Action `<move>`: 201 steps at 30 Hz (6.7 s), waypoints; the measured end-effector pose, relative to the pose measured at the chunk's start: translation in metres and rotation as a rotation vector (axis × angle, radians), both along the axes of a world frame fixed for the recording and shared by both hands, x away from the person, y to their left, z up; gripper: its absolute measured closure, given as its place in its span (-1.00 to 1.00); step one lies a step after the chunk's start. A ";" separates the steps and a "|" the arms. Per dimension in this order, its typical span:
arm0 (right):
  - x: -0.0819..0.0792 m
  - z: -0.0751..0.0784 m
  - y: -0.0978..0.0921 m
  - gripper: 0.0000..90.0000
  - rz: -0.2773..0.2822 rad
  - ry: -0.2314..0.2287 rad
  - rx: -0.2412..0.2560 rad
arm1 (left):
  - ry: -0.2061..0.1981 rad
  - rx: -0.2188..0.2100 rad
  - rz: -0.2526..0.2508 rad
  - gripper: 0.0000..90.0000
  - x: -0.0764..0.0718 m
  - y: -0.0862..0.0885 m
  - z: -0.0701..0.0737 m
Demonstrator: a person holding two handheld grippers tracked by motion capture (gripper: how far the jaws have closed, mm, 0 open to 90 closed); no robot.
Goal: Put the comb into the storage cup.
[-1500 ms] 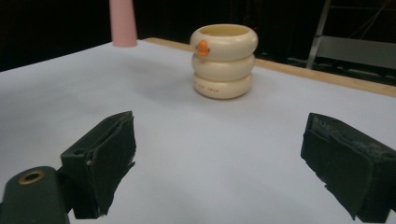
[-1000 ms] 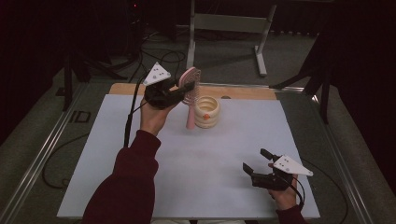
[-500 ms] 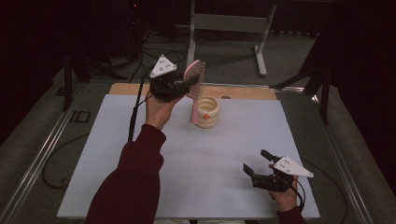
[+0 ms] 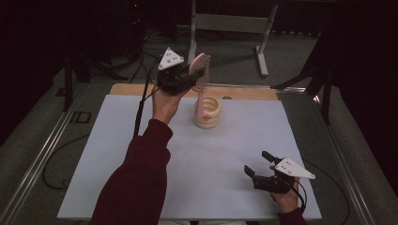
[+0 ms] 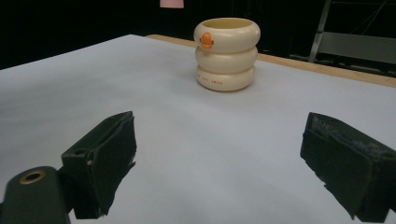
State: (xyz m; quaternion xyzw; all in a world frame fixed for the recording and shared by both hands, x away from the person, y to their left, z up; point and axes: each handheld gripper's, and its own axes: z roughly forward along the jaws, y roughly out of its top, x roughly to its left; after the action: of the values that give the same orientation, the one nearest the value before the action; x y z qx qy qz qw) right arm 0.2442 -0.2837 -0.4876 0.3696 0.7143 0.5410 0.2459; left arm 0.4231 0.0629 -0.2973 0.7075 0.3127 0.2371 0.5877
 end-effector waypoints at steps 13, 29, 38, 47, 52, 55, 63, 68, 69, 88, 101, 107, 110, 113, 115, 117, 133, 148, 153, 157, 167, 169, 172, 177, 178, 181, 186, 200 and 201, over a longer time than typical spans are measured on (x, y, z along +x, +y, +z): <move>-0.002 0.000 0.001 -0.77 0.009 -0.001 -0.003 | 0.010 -0.016 0.035 0.46 0.010 -0.010 -0.008; -0.002 -0.001 0.000 -0.77 0.008 0.002 0.005 | 0.002 -0.008 0.061 0.46 0.021 -0.024 -0.010; -0.002 -0.001 -0.001 -0.77 0.007 0.003 0.011 | 0.003 -0.009 0.071 0.46 0.026 -0.027 -0.010; 0.000 -0.001 -0.002 -0.77 0.002 0.003 0.019 | 0.011 -0.020 0.089 0.46 0.035 -0.032 -0.013; 0.000 -0.001 -0.003 -0.77 0.003 0.003 0.020 | 0.013 -0.031 0.093 0.46 0.040 -0.034 -0.014; 0.000 -0.001 -0.003 -0.77 0.002 0.002 0.024 | 0.014 -0.031 0.100 0.46 0.042 -0.036 -0.016; 0.001 -0.001 -0.005 -0.76 -0.007 -0.003 0.028 | 0.011 -0.011 0.107 0.46 0.044 -0.038 -0.020; 0.001 -0.001 -0.006 -0.76 -0.011 -0.004 0.030 | 0.008 -0.004 0.117 0.46 0.045 -0.039 -0.021; 0.001 -0.001 -0.006 -0.76 -0.013 -0.006 0.030 | 0.008 -0.006 0.117 0.46 0.045 -0.039 -0.021; 0.002 0.000 -0.008 -0.76 -0.030 -0.013 0.044 | 0.004 -0.016 0.120 0.46 0.049 -0.046 -0.031; 0.003 0.000 -0.008 -0.76 -0.027 -0.011 0.048 | 0.008 -0.014 0.130 0.46 0.051 -0.054 -0.038; 0.003 0.000 -0.008 -0.76 -0.028 -0.011 0.051 | 0.010 -0.016 0.133 0.46 0.051 -0.055 -0.041; 0.003 0.000 -0.008 -0.76 -0.030 -0.011 0.049 | 0.009 -0.015 0.135 0.46 0.051 -0.056 -0.042; 0.003 0.000 -0.008 -0.76 -0.030 -0.011 0.050 | 0.010 -0.017 0.136 0.46 0.050 -0.058 -0.044; 0.003 0.000 -0.008 -0.76 -0.028 -0.011 0.052 | 0.011 -0.018 0.137 0.46 0.050 -0.058 -0.045; 0.003 0.000 -0.008 -0.76 -0.028 -0.010 0.052 | 0.014 -0.018 0.137 0.46 0.050 -0.058 -0.046; 0.003 -0.001 -0.007 -0.76 -0.026 -0.009 0.053 | 0.036 -0.035 0.149 0.46 0.051 -0.057 -0.058; 0.003 -0.001 -0.007 -0.76 -0.020 -0.008 0.052 | 0.051 -0.031 0.152 0.46 0.052 -0.060 -0.064; 0.004 -0.001 -0.006 -0.76 -0.016 -0.006 0.052 | 0.054 -0.035 0.152 0.45 0.052 -0.060 -0.065; 0.004 -0.002 -0.006 -0.76 -0.014 -0.006 0.050 | 0.059 -0.039 0.158 0.45 0.052 -0.059 -0.068; 0.004 -0.002 -0.005 -0.76 -0.013 -0.004 0.050 | 0.068 -0.043 0.168 0.45 0.052 -0.058 -0.073; 0.004 -0.002 -0.005 -0.76 -0.012 -0.004 0.050 | 0.070 -0.044 0.172 0.45 0.052 -0.059 -0.074; 0.004 -0.002 -0.004 -0.76 -0.007 -0.005 0.050 | 0.072 -0.045 0.175 0.46 0.052 -0.059 -0.076; 0.004 -0.002 -0.004 -0.76 -0.008 -0.006 0.049 | 0.080 -0.044 0.179 0.46 0.052 -0.060 -0.079; 0.004 -0.002 -0.004 -0.76 -0.008 -0.006 0.049 | 0.080 -0.044 0.181 0.46 0.052 -0.060 -0.080; 0.004 -0.002 -0.003 -0.76 -0.006 -0.005 0.046 | 0.086 -0.041 0.182 0.46 0.053 -0.060 -0.083; 0.004 -0.003 -0.002 -0.76 -0.002 -0.006 0.045 | 0.092 -0.037 0.185 0.45 0.053 -0.061 -0.086; 0.004 -0.003 -0.001 -0.76 0.002 -0.003 0.044 | 0.109 -0.036 0.201 0.46 0.054 -0.059 -0.097; 0.004 -0.003 -0.001 -0.76 0.004 -0.004 0.043 | 0.109 -0.037 0.202 0.46 0.054 -0.059 -0.097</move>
State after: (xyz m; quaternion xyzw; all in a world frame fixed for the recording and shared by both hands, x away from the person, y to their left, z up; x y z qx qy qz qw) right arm 0.2486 -0.2846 -0.4905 0.3726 0.7026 0.5575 0.2381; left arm 0.4768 0.0042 -0.3946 0.6733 0.4182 0.2506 0.5558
